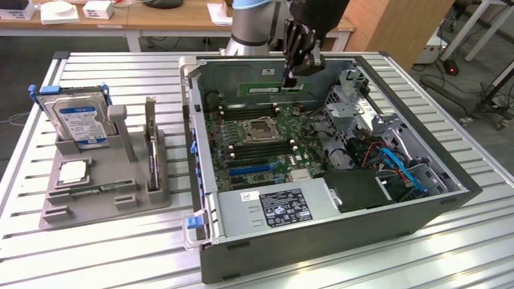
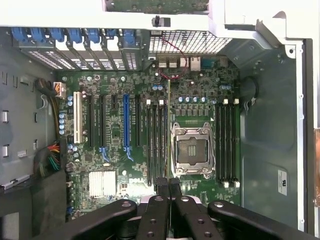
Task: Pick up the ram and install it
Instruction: 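Pick up the ram and move it above insertion slot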
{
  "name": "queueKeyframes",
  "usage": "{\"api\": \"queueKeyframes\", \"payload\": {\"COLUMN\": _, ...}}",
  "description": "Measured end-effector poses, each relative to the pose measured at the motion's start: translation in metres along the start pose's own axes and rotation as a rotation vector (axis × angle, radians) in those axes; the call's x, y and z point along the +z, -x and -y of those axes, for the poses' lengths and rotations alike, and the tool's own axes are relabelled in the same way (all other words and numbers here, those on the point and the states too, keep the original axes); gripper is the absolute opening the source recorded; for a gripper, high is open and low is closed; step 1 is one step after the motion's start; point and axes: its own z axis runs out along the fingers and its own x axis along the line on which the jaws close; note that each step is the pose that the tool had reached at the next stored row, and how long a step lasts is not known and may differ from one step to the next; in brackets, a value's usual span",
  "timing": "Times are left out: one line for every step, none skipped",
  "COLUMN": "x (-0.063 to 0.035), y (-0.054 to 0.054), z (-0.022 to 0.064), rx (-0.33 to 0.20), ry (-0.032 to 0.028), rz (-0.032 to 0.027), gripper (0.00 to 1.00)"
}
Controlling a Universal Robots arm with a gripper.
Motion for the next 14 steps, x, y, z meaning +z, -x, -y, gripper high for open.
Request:
{"api": "queueKeyframes", "payload": {"x": 0.0005, "y": 0.0, "z": 0.0, "rx": -0.003, "ry": 0.0002, "rz": -0.0001, "gripper": 0.11}}
{"api": "queueKeyframes", "payload": {"x": 0.001, "y": 0.0, "z": 0.0001, "rx": -0.006, "ry": 0.0004, "rz": -0.0003, "gripper": 0.11}}
{"api": "queueKeyframes", "payload": {"x": 0.0015, "y": 0.0, "z": 0.0001, "rx": -0.01, "ry": 0.0007, "rz": -0.0006, "gripper": 0.11}}
{"api": "queueKeyframes", "payload": {"x": 0.002, "y": 0.0, "z": 0.0002, "rx": -0.013, "ry": 0.0009, "rz": -0.0008, "gripper": 0.11}}
{"api": "queueKeyframes", "payload": {"x": 0.0025, "y": 0.0, "z": 0.0002, "rx": -0.015, "ry": 0.0011, "rz": -0.0009, "gripper": 0.11}}
{"api": "queueKeyframes", "payload": {"x": 0.0031, "y": 0.0, "z": 0.0002, "rx": -0.016, "ry": 0.0011, "rz": -0.001, "gripper": 0.11}}
{"api": "queueKeyframes", "payload": {"x": 0.0041, "y": 0.0, "z": 0.0003, "rx": -0.016, "ry": 0.0011, "rz": -0.0009, "gripper": 0.11}}
{"api": "queueKeyframes", "payload": {"x": 0.0053, "y": 0.0, "z": 0.0004, "rx": -0.016, "ry": 0.0011, "rz": -0.0009, "gripper": 0.11}}
{"api": "queueKeyframes", "payload": {"x": 0.0065, "y": 0.0, "z": 0.0005, "rx": -0.016, "ry": 0.0011, "rz": -0.001, "gripper": 0.11}}
{"api": "queueKeyframes", "payload": {"x": 0.0076, "y": 0.0, "z": 0.0006, "rx": -0.017, "ry": 0.0012, "rz": -0.0011, "gripper": 0.11}}
{"api": "queueKeyframes", "payload": {"x": 0.0088, "y": 0.0, "z": 0.0007, "rx": -0.017, "ry": 0.0012, "rz": -0.0011, "gripper": 0.11}}
{"api": "queueKeyframes", "payload": {"x": 0.0102, "y": 0.0, "z": 0.0007, "rx": -0.017, "ry": 0.0012, "rz": -0.0011, "gripper": 0.11}}
{"api": "queueKeyframes", "payload": {"x": 0.0114, "y": 0.0, "z": 0.0008, "rx": -0.017, "ry": 0.0012, "rz": -0.001, "gripper": 0.11}}
{"api": "queueKeyframes", "payload": {"x": 0.0126, "y": 0.0, "z": 0.0009, "rx": -0.017, "ry": 0.0012, "rz": -0.001, "gripper": 0.11}}
